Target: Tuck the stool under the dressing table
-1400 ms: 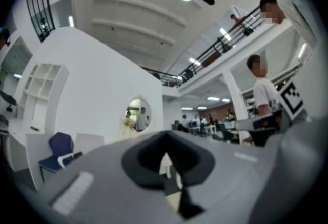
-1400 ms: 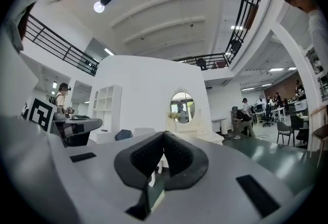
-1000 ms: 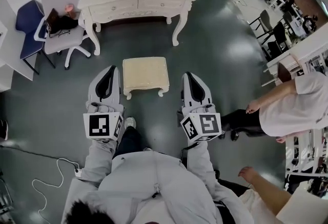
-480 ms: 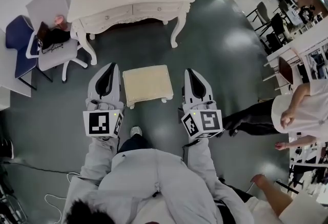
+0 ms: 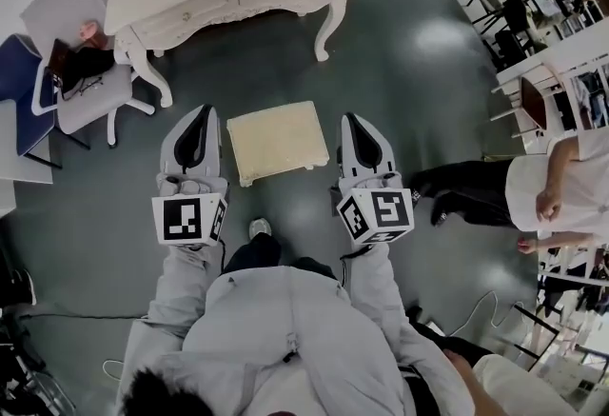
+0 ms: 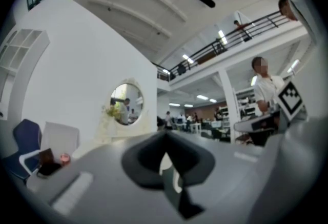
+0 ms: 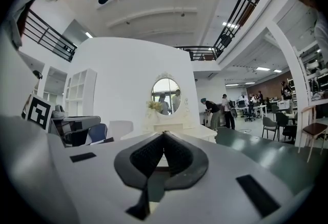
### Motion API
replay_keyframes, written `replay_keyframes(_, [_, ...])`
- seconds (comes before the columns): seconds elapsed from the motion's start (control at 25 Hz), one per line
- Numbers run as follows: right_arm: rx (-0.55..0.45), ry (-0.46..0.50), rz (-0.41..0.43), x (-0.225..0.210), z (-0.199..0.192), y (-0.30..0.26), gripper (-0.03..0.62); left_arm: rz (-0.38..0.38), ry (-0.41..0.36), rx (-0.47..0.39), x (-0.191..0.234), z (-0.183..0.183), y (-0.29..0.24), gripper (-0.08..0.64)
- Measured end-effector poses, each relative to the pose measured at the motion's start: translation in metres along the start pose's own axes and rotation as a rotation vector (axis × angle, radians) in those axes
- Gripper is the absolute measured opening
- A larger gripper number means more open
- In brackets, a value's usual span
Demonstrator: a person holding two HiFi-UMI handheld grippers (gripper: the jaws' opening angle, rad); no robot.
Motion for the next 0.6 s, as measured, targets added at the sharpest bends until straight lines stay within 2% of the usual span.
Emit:
replay_keyframes(0.32, [0.088, -0.012, -0.033, 0.002, -0.038, -0.016, 0.003, -0.047, 0.041, 0.053, 0.011, -0.045, -0.011, 0.011])
replay_keyframes(0.6, [0.162, -0.044, -0.071, -0.004, -0.071, -0.012, 0.003, -0.058, 0.089, 0.120, 0.009, -0.086, -0.008, 0.012])
Point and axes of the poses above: the fingertips, and each gripper's own axes: y backward along the fingers, x to its left, z out of its top, the point moved 5 cm from there along y, backward along the fingers, and after that the axes turned 6 degrees about -x, right-handed, at the moved point
